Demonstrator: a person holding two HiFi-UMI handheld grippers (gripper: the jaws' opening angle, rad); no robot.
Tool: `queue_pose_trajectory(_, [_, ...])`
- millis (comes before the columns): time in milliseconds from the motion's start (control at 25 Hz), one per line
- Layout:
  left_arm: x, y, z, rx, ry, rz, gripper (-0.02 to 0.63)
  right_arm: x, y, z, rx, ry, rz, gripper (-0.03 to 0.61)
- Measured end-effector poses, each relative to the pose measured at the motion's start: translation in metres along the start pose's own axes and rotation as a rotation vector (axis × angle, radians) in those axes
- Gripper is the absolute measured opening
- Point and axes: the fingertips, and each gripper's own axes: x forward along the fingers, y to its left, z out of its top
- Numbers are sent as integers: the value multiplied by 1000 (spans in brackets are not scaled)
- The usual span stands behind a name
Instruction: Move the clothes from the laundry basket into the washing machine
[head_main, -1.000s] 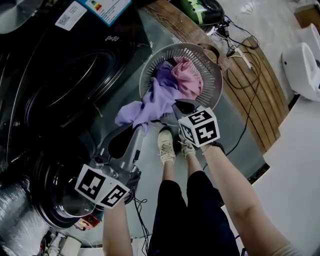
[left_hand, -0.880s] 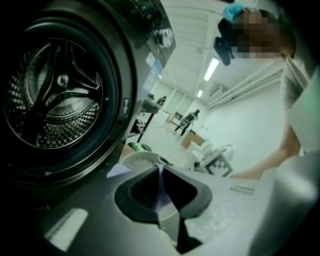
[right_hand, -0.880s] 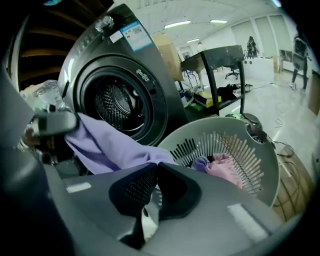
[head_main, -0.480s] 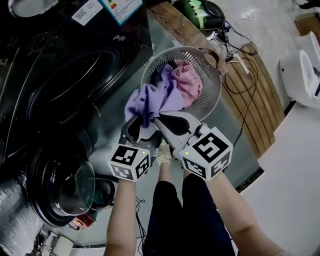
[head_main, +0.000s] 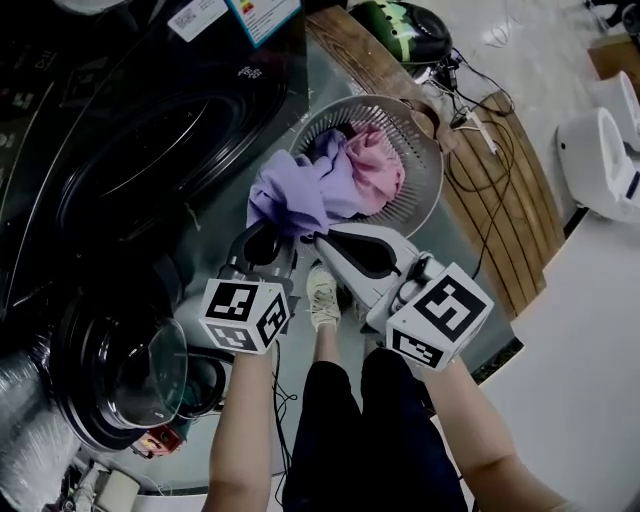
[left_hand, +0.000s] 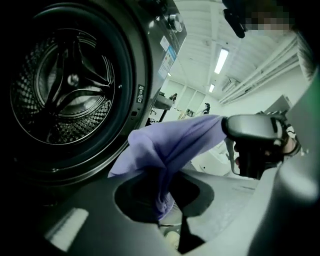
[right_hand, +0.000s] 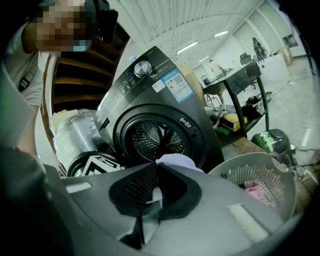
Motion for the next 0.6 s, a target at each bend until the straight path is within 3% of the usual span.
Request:
queue_pose_trajectory(120, [-13,9,5,22,32,50,52,-4,-21,-12,-32,22,-38,36])
queue_pose_trajectory(280, [-46,24,17,48,37,120,49,8,-39,-36,-4,84,-27,213])
queue_pose_trajectory(600, [-100,39,28,72,35,169,49,56,-110,-119,-9,336,-206,336])
